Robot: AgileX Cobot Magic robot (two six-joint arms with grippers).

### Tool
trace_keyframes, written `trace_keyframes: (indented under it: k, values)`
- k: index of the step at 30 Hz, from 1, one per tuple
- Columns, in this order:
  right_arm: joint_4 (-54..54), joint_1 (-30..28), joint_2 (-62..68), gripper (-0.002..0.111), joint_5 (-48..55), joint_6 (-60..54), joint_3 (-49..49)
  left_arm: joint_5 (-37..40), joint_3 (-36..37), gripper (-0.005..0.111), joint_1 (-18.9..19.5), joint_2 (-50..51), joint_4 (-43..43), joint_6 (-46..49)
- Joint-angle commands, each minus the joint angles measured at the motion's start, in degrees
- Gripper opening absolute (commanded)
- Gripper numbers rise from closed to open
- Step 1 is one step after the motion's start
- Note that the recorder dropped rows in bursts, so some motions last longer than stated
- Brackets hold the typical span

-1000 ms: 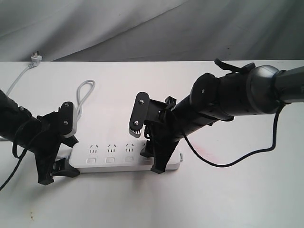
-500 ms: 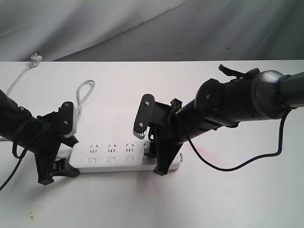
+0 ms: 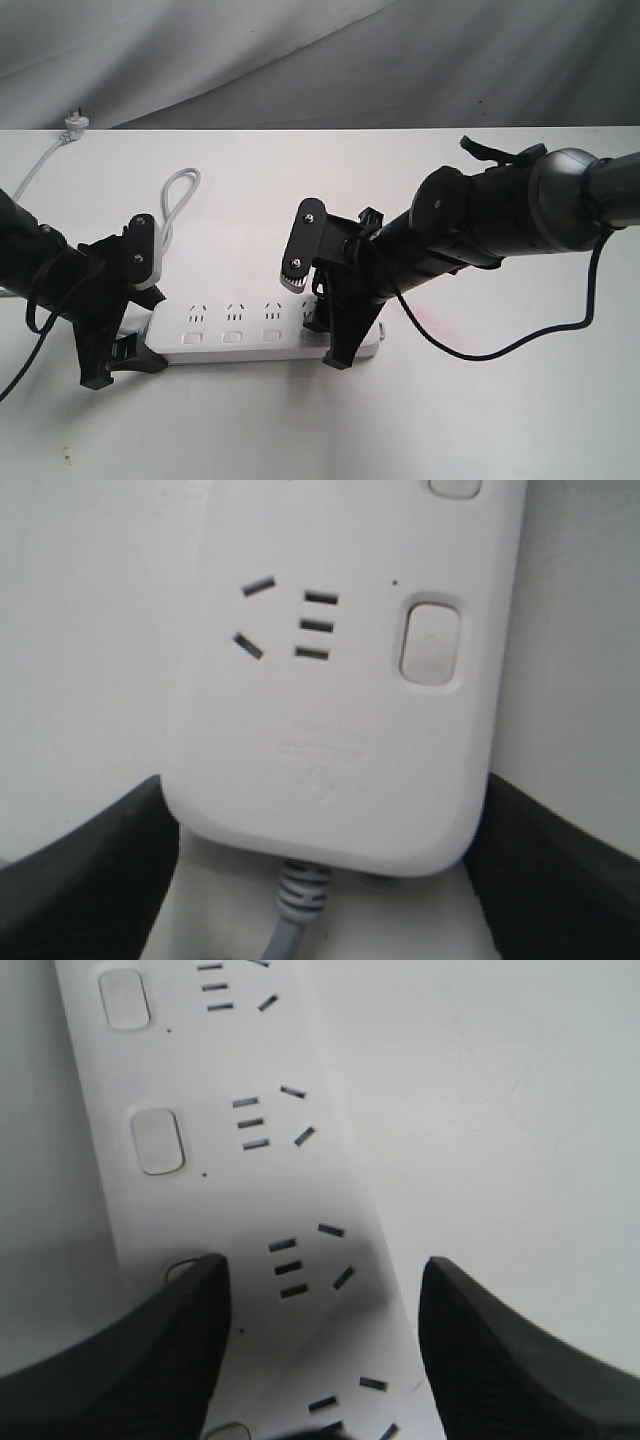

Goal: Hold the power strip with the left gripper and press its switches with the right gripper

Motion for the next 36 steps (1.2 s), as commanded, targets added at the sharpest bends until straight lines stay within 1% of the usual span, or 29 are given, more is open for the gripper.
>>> trace_keyframes:
  k: [1,9,36]
  values:
    - [-0.86,0.21,0.38,0.053,0.38,-0.60,0.84,-0.34,-0.29,0.048,0.14,-0.05,-0.49,-0.02]
    - [-0.86,1.41,0.38,0.053,0.63,-0.68,0.84,-0.34,-0.29,0.048,0.14,-0.05,-0.49,-0.02]
    - [0.39,1.41,3.00,0.053,4.23,-1.86,0.84,-0.43,-0.29,0.048,0.14,-0.05,-0.49,-0.02]
